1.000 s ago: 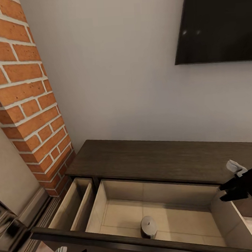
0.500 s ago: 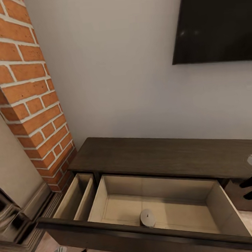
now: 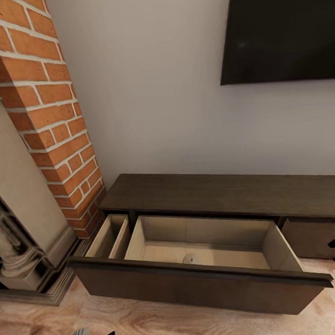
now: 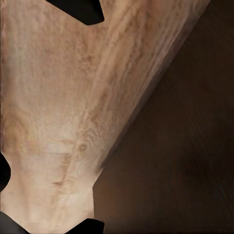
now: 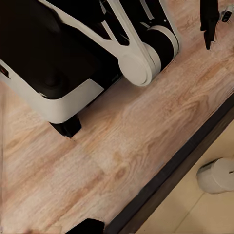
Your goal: Place each of the two pumpkins and all three candles from the living room inside a cabinet in the living room (use any cabinet), then make sure every cabinet is closed, and position the cauldron so it is next to a table in the living room.
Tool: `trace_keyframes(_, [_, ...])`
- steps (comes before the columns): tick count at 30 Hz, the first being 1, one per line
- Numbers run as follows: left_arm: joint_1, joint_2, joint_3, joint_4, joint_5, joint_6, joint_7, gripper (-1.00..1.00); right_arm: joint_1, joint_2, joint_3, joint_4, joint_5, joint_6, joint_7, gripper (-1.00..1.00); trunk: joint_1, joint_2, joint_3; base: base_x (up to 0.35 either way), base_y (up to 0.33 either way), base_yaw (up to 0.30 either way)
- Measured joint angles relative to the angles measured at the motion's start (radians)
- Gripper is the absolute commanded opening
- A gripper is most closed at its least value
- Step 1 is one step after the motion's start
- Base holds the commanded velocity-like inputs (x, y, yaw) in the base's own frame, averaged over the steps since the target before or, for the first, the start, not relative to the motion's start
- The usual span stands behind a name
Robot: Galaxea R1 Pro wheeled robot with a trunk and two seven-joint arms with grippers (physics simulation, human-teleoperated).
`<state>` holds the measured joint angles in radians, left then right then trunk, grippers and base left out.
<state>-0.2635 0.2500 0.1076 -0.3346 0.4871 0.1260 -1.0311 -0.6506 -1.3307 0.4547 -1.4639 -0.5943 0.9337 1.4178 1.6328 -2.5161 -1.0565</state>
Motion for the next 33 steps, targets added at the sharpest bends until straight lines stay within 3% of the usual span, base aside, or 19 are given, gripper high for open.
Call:
trace_keyframes(11, [0.000, 0.001, 0.001, 0.000, 0.000, 0.001, 0.003, 1.00, 0.000, 0.001, 0.007, 0.107, 0.014, -0.050, 0.000, 1.00, -0.001, 0.000, 0.000, -0.161, 0.000, 0.000])
trace_keyframes(15, [0.000, 0.000, 0.001, 0.000, 0.000, 0.001, 0.005, 1.00, 0.001, 0.006, 0.020, 0.184, 0.019, -0.074, -0.002, 1.00, -0.001, 0.000, 0.000, -0.014, 0.000, 0.000])
trace_keyframes(18, [0.000, 0.001, 0.001, 0.000, 0.000, 0.001, 0.006, 1.00, 0.001, 0.009, 0.052, 0.247, 0.036, -0.084, -0.005, 1.00, -0.001, 0.000, 0.000, -0.005, 0.000, 0.000])
trace_keyframes(22, [0.000, 0.000, 0.001, 0.000, 0.000, 0.002, 0.009, 1.00, 0.001, 0.011, 0.089, 0.347, 0.082, -0.105, -0.007, 1.00, -0.001, 0.000, 0.000, -0.002, 0.000, 0.000])
trace_keyframes(26, [0.000, 0.000, 0.001, 0.000, 0.000, 0.002, 0.011, 1.00, 0.001, 0.015, 0.104, 0.444, 0.112, -0.173, -0.007, 1.00, -0.001, 0.000, 0.000, 0.000, 0.000, 0.000])
trace_keyframes(32, [0.000, 0.000, 0.001, 0.000, 0.000, 0.003, 0.012, 1.00, 0.000, 0.017, 0.107, 0.509, 0.117, -0.212, -0.006, 1.00, -0.001, 0.000, 0.000, 0.000, 0.000, 0.000])
trace_keyframes(33, [0.000, 0.000, 0.001, 0.000, 0.000, 0.003, 0.011, 1.00, 0.001, 0.017, 0.108, 0.572, 0.119, -0.220, -0.006, 1.00, -0.001, 0.000, 0.000, 0.000, 0.000, -0.045])
